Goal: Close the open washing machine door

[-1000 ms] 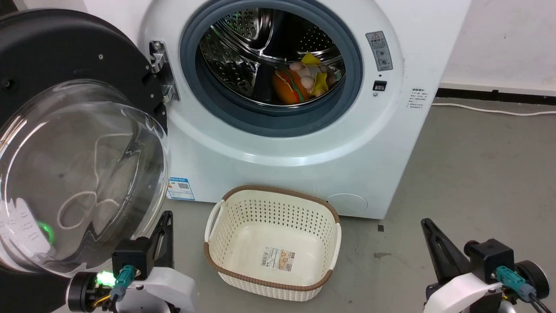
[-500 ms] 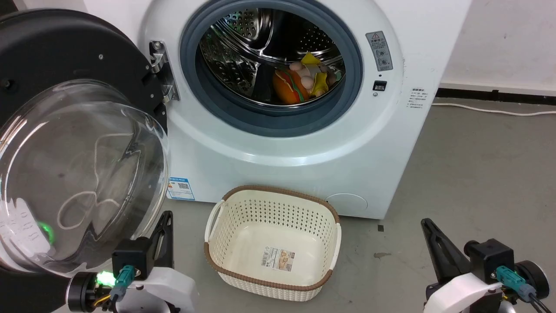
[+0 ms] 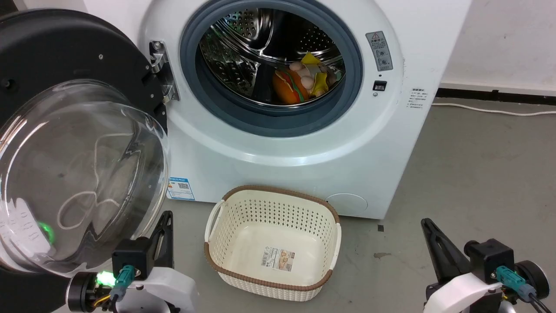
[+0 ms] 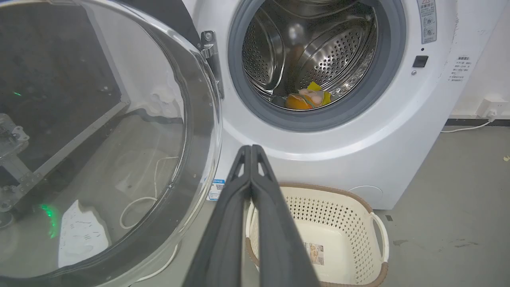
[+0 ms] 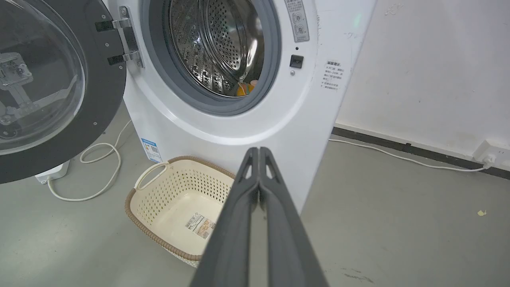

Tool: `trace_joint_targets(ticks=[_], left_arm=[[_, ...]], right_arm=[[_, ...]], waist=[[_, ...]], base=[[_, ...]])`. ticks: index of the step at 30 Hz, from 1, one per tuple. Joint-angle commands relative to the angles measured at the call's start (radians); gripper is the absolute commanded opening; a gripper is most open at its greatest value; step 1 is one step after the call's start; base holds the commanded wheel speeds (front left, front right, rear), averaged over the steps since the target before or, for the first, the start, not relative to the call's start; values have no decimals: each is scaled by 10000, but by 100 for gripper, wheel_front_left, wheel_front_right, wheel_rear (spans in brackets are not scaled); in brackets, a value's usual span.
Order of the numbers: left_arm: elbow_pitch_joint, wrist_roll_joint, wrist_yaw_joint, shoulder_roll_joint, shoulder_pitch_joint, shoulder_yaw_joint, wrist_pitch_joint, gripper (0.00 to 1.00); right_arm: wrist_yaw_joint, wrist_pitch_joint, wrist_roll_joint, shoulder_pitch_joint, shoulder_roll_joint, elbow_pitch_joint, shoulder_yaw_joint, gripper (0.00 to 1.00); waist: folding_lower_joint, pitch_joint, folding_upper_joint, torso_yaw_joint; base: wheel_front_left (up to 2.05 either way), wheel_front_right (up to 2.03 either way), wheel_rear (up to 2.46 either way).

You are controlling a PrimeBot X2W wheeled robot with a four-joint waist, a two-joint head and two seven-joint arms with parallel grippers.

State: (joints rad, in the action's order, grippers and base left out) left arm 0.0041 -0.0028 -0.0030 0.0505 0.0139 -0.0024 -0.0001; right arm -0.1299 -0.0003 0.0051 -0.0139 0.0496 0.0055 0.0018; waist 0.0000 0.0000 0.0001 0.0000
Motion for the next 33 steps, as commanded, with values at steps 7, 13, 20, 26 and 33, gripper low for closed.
trace_joint_targets(ticks=[7, 13, 20, 26, 33], left_arm=[[-41, 28, 30, -3, -139, 24, 1, 0], [-41, 28, 30, -3, -139, 24, 1, 0], [21, -77, -6, 0, -22, -48, -43, 100], [62, -279, -19, 0, -83, -135, -168, 100], [126, -520, -43, 0, -138, -231, -316, 100]], right_arm=[[-8, 3, -51, 139, 6, -55, -18, 0], [-8, 3, -51, 139, 6, -55, -18, 0], [0, -47, 73, -27, 0, 24, 37, 100], [-1, -173, 269, -76, 0, 95, 86, 100], [-1, -320, 518, -129, 1, 157, 138, 100]], waist=[[0, 0, -1, 0], [0, 0, -1, 0], [0, 1, -1, 1], [0, 9, -1, 8], [0, 22, -1, 25]], base=[[0, 0, 0], [0, 0, 0], [0, 0, 0], [0, 0, 0], [0, 0, 0]])
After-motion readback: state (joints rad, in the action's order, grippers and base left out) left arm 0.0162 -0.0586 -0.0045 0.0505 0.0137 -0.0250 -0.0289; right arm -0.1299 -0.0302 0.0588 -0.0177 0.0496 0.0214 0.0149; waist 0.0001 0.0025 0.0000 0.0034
